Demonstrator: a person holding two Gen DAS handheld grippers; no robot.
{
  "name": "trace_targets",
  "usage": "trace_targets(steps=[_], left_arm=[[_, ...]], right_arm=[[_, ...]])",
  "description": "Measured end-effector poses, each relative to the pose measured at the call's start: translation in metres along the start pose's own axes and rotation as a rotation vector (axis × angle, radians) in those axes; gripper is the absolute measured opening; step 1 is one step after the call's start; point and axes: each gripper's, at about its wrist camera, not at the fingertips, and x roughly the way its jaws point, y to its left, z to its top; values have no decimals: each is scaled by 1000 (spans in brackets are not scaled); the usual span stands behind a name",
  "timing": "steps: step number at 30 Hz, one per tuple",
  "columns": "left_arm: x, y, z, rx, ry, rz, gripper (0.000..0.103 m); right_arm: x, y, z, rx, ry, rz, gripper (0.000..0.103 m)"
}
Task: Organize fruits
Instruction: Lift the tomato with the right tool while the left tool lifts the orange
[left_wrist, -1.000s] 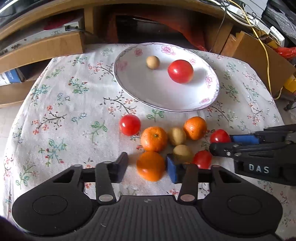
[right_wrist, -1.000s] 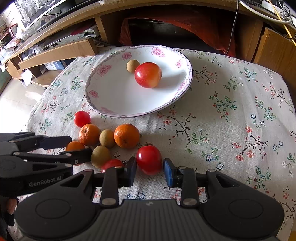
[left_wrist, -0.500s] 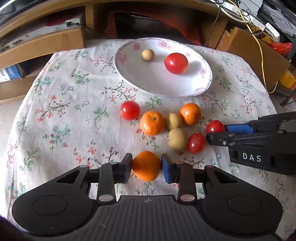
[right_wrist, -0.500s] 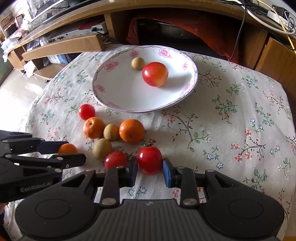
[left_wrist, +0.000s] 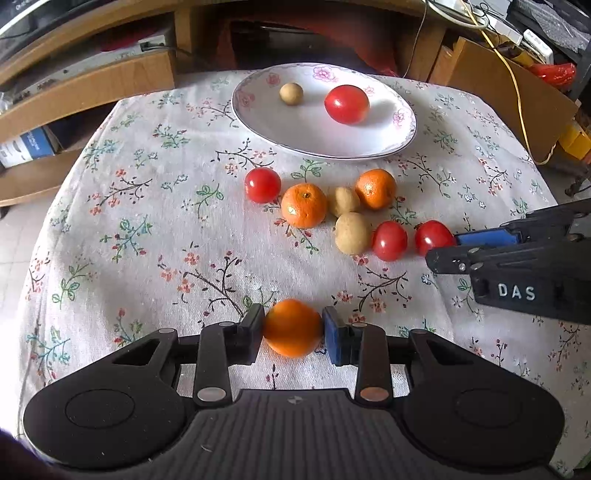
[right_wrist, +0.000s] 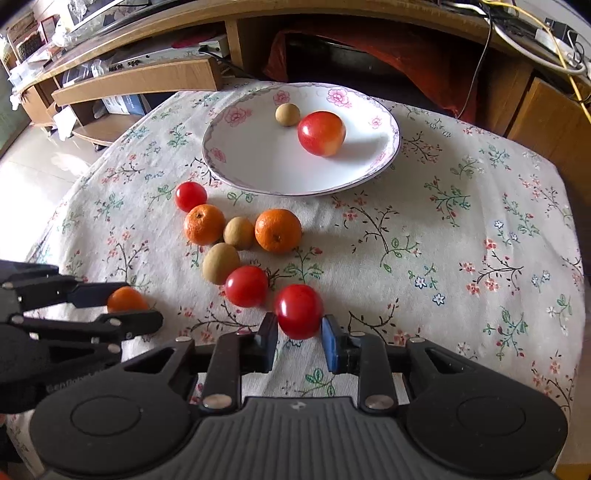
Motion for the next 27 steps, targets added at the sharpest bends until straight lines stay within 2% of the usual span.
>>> trace_targets(steps=[5,11,15,21,27], left_arm=[[1,-1,1,-2,-4,-9,44],[2,6,10,-56,6,-53,51],[-3,14,15,-100,-8,-87,62],[-4,19,19,-139,-6,-107,67],[7,16,22,-146,11,-114,67]], right_arm=[[6,2,0,-6,18,0,18],[7,-11,1,31,26,42,21],[3,-20,7,67,22,60,28],[4,-16,9,53,19,65,31],[7,-11,8,35,20,59,31]])
